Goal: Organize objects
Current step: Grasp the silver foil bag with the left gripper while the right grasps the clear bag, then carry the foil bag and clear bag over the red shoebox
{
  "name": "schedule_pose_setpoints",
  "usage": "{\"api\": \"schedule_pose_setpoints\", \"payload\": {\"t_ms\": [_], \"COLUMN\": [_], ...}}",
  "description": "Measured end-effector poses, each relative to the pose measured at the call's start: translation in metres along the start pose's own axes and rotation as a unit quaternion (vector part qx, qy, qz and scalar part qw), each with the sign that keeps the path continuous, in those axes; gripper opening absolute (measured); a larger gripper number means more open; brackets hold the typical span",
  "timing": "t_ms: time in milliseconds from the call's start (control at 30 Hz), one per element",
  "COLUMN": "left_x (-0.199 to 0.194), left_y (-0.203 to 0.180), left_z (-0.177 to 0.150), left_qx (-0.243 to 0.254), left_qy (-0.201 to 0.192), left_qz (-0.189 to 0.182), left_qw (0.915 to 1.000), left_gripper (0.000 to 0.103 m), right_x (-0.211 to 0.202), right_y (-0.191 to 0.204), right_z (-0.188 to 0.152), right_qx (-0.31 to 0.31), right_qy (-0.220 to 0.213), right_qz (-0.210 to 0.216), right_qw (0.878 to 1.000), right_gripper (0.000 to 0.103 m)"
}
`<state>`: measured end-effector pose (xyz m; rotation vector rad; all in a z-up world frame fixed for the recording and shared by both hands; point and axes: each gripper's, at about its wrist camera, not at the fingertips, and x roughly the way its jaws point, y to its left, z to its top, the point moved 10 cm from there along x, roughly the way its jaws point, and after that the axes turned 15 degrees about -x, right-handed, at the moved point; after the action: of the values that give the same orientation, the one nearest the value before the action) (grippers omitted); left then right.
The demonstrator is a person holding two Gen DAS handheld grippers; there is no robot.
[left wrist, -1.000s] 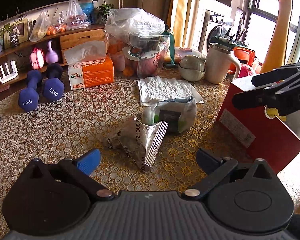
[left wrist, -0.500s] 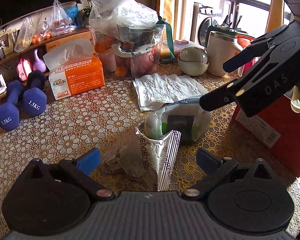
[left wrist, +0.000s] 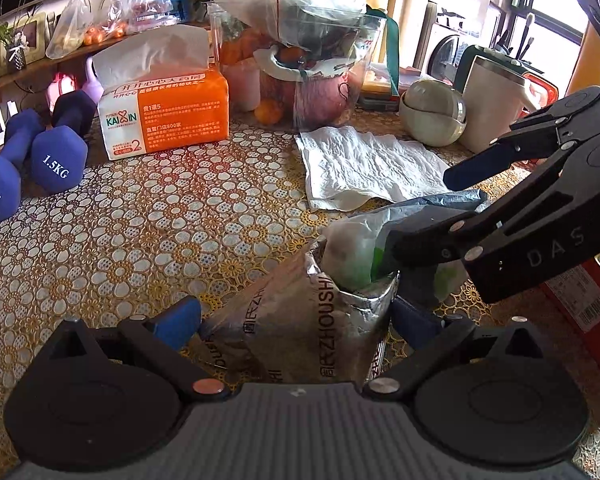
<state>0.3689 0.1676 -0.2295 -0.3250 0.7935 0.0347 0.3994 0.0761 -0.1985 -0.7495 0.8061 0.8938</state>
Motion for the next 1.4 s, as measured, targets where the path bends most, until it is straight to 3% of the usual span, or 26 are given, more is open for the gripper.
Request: {"api": "schedule_pose_setpoints", "payload": {"t_ms": [100, 300, 333, 367, 733, 1400], "left_x": [0.002, -0.002, -0.003, -0.004, -0.022, -0.132], "left_y": [0.000, -0.006, -0.008, -0.009, -0.016, -0.087], "left_z": [0.000, 0.000, -0.001, -0.001, -0.007, -0.019], "left_qx": [0.001, 0.017, 0.021, 0.022, 0.019, 0.045], "left_qy": [-0.002, -0.009, -0.007, -0.004, 0.016, -0.004], "left_qz": [0.001, 0.002, 0.002, 0.002, 0.018, -0.009], "left_qw": [1.0000, 0.9998, 0.9998, 0.9997, 0.9995, 0.9989], "left_gripper": [0.100, 0.080, 0.071, 0.069, 0.055, 0.051], "right_x": [0.004, 0.002, 0.000, -0.001, -0.028, -0.155], "right_y": [0.004, 0.012, 0.014, 0.016, 0.025, 0.035], "right_z": [-0.003, -0.004, -0.004, -0.005, -0.011, -0.046], "right_qx": [0.002, 0.006, 0.006, 0.006, 0.054, 0.139], "right_qy": [0.005, 0.002, 0.001, 0.001, -0.016, -0.096], "right_qz": [0.008, 0.021, 0.023, 0.026, 0.023, 0.007], "right_qw": [1.000, 1.000, 1.000, 1.000, 0.998, 0.986], "right_gripper": [0.065, 0.041, 0.037, 0.034, 0.011, 0.009]}}
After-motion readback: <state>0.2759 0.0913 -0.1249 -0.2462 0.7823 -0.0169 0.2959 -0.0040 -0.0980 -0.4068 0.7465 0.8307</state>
